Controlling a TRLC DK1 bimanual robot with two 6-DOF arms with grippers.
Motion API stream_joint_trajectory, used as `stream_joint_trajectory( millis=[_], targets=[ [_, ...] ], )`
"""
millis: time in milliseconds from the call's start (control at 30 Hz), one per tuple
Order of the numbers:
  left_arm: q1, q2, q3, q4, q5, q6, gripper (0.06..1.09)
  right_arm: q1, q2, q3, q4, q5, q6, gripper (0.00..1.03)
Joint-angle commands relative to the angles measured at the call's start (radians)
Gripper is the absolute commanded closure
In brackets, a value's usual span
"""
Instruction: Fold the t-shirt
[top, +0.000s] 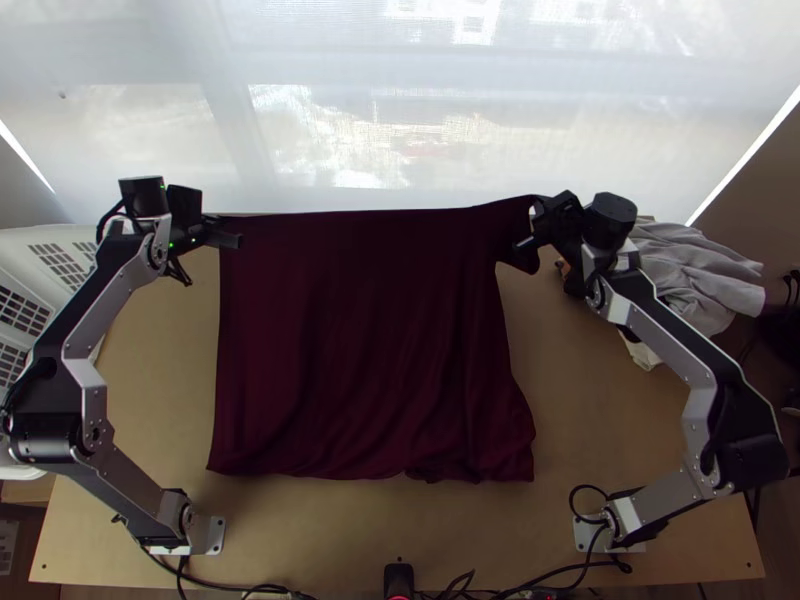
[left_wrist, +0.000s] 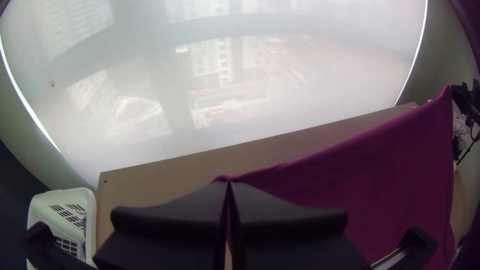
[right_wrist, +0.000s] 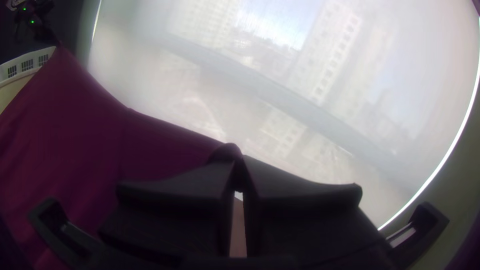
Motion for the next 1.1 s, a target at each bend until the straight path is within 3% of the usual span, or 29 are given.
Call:
stream_joint_trajectory(
  millis=[0,533,833,1067],
  targets=[
    [-0.005,0.232,0.174,0.031,-0.015,-0.002,1.05,-0.023,0.243,0.2,0.005,-0.014,-0.003,1.0],
    [-0.033,0.51,0.401,0.017,-0.059,-0.008,1.05,-0.009,0.526,0.408,-0.015,-0.02,-0.031,1.0],
    [-0.033,0.603,0.5,0.022,-0.087,-0.008,1.05,-0.005,0.581,0.466,-0.026,-0.02,-0.026,1.0],
    [-0.028,0.574,0.459,0.002,-0.087,-0.017,1.05,0.0,0.538,0.399,-0.023,-0.02,-0.022,1.0]
  ],
)
